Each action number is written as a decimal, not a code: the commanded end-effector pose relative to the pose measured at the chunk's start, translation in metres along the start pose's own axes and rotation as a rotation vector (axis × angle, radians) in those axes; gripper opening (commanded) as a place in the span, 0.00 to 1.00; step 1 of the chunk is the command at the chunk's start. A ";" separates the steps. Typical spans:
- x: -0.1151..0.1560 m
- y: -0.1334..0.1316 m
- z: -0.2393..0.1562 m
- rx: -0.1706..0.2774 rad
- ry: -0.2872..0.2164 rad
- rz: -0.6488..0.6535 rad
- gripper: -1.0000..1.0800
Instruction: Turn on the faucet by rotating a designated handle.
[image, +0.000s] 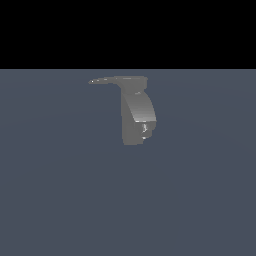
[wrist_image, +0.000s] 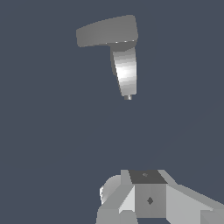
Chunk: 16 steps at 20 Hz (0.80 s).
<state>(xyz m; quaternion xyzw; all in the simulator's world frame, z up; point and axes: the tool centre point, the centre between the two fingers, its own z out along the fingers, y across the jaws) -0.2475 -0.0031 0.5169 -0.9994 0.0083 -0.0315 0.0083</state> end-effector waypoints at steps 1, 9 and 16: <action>0.000 0.000 0.000 0.000 0.000 0.000 0.00; 0.004 -0.008 0.006 -0.001 -0.001 0.032 0.00; 0.015 -0.027 0.021 -0.004 -0.003 0.113 0.00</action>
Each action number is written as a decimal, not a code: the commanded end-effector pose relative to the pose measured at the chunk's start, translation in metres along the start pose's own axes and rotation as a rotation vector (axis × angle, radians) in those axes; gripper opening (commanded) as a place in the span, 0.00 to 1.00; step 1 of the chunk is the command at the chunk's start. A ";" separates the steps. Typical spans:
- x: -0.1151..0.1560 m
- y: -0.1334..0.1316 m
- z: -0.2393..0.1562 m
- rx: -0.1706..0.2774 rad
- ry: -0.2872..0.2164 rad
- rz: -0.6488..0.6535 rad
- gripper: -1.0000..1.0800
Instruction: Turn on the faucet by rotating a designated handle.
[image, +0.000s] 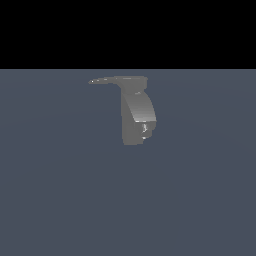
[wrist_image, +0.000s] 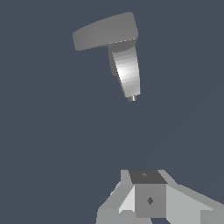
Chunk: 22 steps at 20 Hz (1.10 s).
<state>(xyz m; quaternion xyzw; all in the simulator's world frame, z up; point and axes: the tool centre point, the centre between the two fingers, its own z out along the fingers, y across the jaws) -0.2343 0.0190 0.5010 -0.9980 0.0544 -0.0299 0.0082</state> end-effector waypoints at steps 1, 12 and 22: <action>0.004 -0.009 0.007 -0.001 -0.001 0.036 0.00; 0.037 -0.057 0.047 -0.007 -0.007 0.249 0.00; 0.076 -0.096 0.085 -0.012 -0.013 0.449 0.00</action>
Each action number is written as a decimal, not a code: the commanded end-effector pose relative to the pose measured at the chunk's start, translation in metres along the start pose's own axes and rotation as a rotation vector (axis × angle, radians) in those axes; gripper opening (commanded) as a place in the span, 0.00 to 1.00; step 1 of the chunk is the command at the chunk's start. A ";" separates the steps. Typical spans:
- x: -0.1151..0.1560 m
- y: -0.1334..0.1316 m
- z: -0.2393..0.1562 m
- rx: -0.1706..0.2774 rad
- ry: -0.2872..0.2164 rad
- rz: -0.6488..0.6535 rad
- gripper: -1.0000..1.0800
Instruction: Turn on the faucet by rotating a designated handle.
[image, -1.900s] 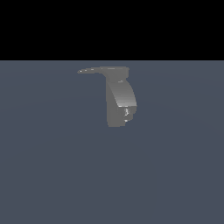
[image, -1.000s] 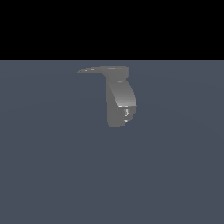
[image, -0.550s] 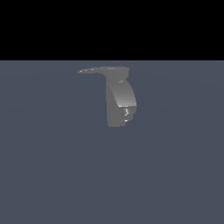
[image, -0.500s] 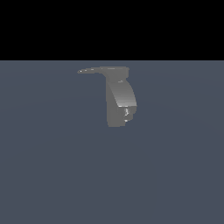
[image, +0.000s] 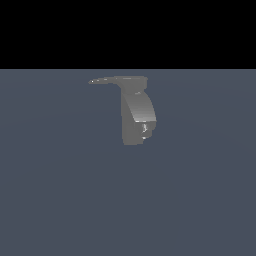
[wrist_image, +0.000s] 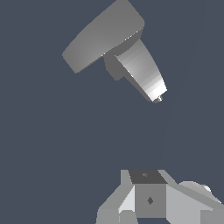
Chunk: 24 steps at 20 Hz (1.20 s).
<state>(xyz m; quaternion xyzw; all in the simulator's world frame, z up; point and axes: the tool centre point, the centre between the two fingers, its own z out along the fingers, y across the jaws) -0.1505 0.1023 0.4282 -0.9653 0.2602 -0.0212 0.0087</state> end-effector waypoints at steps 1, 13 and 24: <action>0.006 -0.013 0.009 0.000 -0.002 0.051 0.00; 0.045 -0.065 0.052 -0.006 -0.008 0.284 0.00; 0.090 -0.102 0.091 -0.014 -0.012 0.492 0.00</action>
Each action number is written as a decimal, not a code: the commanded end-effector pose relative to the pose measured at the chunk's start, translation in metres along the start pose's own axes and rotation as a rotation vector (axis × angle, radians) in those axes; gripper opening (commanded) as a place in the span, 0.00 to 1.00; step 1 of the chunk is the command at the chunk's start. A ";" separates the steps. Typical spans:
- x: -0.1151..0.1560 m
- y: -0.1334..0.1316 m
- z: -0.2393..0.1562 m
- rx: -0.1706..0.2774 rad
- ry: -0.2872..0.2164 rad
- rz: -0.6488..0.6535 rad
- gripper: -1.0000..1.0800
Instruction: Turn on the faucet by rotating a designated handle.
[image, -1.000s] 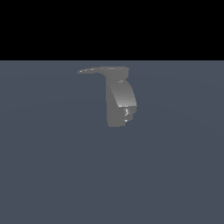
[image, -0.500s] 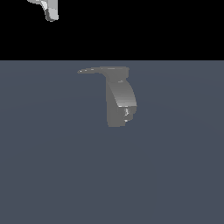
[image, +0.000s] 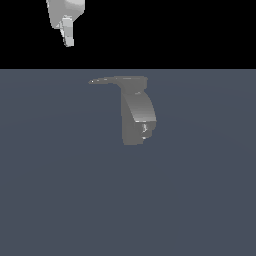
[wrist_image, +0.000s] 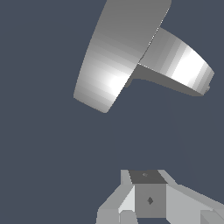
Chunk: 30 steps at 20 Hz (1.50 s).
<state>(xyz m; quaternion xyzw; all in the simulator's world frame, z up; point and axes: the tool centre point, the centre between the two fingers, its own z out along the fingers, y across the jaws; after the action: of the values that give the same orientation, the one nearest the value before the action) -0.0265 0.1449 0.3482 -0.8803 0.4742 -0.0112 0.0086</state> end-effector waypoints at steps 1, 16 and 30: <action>0.007 -0.012 0.009 -0.002 0.000 0.050 0.00; 0.068 -0.079 0.070 -0.020 0.000 0.376 0.00; 0.113 -0.108 0.102 -0.029 -0.002 0.563 0.00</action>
<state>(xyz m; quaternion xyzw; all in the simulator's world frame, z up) 0.1254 0.1113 0.2514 -0.7179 0.6962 -0.0008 -0.0007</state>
